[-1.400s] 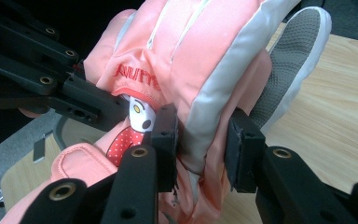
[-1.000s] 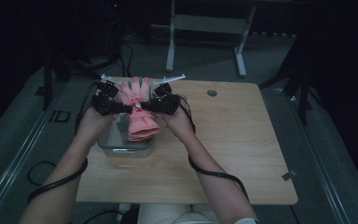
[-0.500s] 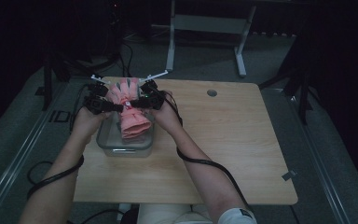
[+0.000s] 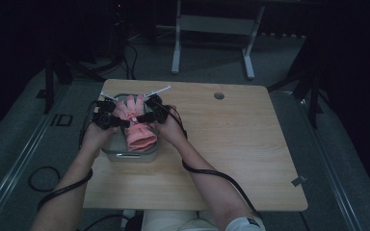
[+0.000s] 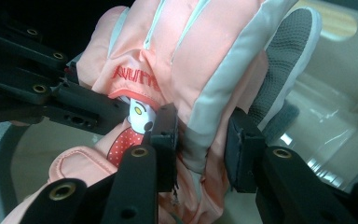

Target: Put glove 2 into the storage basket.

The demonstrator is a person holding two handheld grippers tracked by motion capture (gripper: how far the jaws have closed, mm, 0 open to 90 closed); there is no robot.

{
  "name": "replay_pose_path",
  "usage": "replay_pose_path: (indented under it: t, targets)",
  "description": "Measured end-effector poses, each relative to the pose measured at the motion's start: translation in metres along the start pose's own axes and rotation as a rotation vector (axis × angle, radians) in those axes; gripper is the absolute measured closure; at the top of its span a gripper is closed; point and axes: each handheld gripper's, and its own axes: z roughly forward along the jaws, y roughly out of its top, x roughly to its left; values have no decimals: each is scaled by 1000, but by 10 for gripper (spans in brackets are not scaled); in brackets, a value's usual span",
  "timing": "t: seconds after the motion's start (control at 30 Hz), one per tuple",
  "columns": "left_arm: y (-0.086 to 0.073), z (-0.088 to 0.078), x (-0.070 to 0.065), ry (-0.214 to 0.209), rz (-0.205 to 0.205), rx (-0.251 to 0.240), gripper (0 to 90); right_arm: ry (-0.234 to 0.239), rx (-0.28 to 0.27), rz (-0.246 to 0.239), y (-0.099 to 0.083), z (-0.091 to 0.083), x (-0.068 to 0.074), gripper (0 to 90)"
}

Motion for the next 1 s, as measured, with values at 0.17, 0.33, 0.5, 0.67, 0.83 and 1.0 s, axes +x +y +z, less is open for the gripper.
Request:
replay_pose_path:
  t: [0.17, 0.33, 0.5, 0.67, 0.83, 1.0]
  targets:
    - [-1, 8, 3, 2, 0, 27, 775, 3, 29, 13, -4, 7, -4, 670]
    - [0, 15, 1, 29, 3, 34, 743, -27, 53, 20, -3, 11, -7, 639]
    - [2, 20, 4, 41, -6, 63, 668, -15, 77, 51, -4, 16, -17, 575]
    - [3, 20, 4, 100, -7, 56, 545, -31, 83, 32, -1, 19, -20, 499]
    - [2, 17, 5, 126, -15, 23, 482, -39, 71, 36, 1, 19, -19, 494]
    - [4, 9, 7, 136, -18, -5, 461, -22, 37, 30, 6, 13, -18, 485]
